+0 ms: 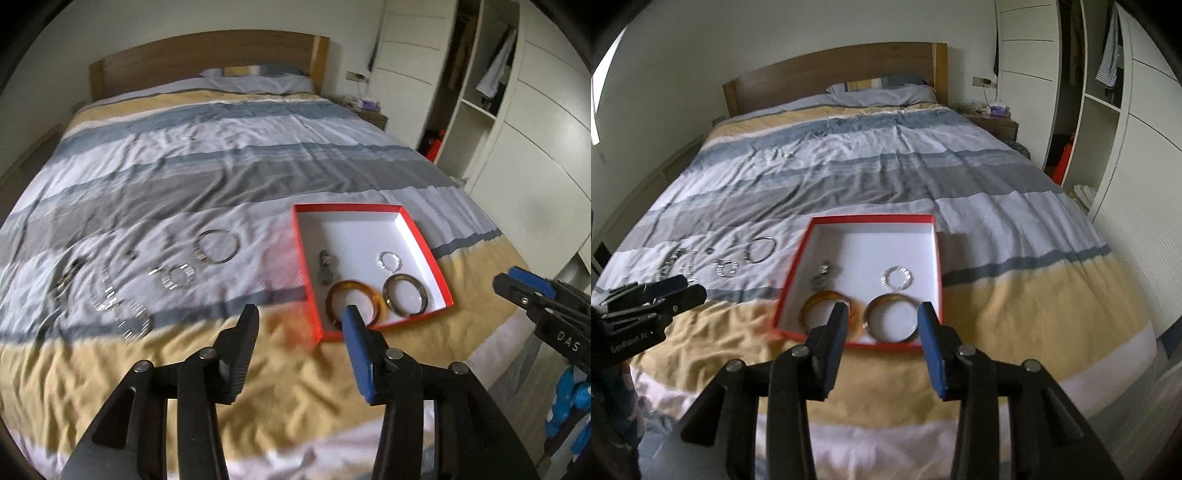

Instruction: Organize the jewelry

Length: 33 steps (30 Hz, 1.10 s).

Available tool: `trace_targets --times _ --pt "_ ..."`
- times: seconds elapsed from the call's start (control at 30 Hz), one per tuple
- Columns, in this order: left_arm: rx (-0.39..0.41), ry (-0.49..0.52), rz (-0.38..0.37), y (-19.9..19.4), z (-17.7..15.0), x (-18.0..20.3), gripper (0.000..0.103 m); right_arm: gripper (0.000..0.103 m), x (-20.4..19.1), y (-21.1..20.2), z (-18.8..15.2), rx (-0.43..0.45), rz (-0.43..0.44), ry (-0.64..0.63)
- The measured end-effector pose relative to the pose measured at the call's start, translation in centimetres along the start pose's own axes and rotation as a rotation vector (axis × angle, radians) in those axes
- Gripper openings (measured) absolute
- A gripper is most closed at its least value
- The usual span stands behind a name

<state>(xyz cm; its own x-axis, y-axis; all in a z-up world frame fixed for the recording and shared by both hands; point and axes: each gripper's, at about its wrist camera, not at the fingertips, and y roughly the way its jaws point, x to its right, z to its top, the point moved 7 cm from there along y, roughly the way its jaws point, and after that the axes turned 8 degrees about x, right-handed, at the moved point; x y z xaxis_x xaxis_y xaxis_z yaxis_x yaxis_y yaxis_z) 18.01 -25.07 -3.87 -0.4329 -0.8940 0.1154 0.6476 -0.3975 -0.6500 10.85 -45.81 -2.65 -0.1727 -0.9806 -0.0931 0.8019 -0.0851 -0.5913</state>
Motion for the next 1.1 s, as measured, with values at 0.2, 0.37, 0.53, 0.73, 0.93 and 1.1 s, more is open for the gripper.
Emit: trace_targets --times 0.2,0.37,0.53,0.73,0.93,1.1 --pt "0.036 -0.036 0.072 -5.6 -2.3 -2.5 0.053 0.037 -2.3 -4.5 -1.4 0.025 0.021 0.037" --pt "0.081 -0.038 0.133 -10.3 -3.8 -4.1 0.053 0.037 -4.2 -7.7 -2.3 0.046 0.044 0.069" --pt "0.115 -0.045 0.170 -13.7 -5.0 -4.8 0.053 0.037 -5.9 -10.3 -3.2 0.066 0.053 0.062" --pt "0.143 -0.066 0.218 -17.2 -6.5 -5.8 0.068 0.037 -7.8 -13.0 -4.2 0.086 0.074 0.043" --pt "0.166 -0.087 0.264 -19.7 -7.6 -7.8 0.071 0.037 -9.2 -14.9 -4.2 0.112 0.095 0.030" --pt "0.199 -0.095 0.326 -21.8 -8.3 -10.6 0.071 0.038 -10.2 -15.7 -3.9 0.135 0.122 0.042"
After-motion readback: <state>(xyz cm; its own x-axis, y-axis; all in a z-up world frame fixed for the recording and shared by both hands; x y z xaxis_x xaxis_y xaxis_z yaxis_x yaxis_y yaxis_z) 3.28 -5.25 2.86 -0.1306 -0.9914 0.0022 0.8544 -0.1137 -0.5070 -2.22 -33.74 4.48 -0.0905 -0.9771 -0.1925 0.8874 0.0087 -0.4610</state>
